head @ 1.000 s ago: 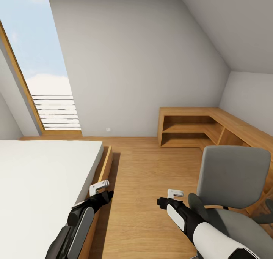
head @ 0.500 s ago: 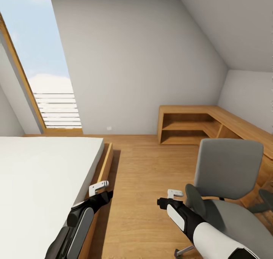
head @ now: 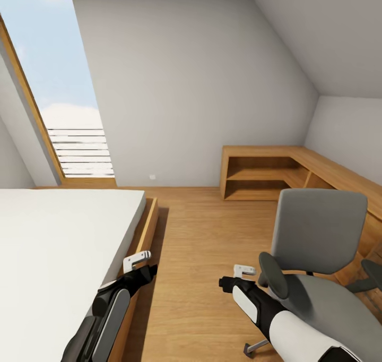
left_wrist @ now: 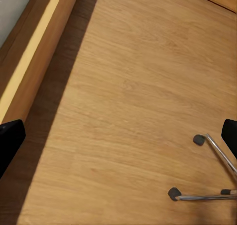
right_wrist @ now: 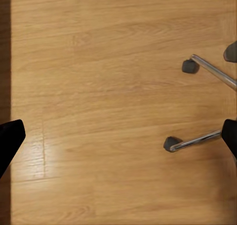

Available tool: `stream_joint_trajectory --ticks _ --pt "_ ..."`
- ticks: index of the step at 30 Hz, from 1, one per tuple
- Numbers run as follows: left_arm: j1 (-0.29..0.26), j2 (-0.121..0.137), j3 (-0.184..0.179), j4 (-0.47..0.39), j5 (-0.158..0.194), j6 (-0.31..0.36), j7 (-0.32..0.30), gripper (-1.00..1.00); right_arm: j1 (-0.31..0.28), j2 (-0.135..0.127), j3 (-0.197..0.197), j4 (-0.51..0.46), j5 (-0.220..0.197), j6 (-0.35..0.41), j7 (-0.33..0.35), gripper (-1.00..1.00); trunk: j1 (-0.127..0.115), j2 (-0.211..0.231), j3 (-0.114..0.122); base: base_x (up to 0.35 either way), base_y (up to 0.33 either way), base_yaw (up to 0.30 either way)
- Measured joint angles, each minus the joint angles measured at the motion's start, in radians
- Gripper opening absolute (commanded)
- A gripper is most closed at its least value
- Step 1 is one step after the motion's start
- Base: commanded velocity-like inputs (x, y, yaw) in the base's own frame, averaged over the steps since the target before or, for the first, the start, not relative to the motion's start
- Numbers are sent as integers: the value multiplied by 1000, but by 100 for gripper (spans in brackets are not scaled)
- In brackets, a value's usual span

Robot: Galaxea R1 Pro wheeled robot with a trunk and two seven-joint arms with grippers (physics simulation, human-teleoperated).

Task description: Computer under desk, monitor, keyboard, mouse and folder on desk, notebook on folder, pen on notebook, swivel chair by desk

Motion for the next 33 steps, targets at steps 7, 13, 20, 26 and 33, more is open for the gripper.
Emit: stream_joint_trajectory --ticks 7,13,20,26,33 --pt "0 0 0 -2 -1 0 0 100 1 7 0 5 0 -1 3 100 27 -49 -22 0 0 0" --pt "0 1 0 -3 -1 0 0 100 1 7 0 9 6 -1 6 100 50 -91 -41 0 0 0" --pt "3 3 -1 -4 -1 -1 0 100 2 7 5 27 32 -4 7 100 77 -140 -63 0 0 0" --pt "18 3 -1 -39 -1 0 1 100 1 4 0 115 56 6 75 100 100 -182 -82 0 0 0" --pt "51 3 0 -84 -1 0 0 100 1 0 -3 126 56 12 91 100 127 -231 -104 0 0 0"
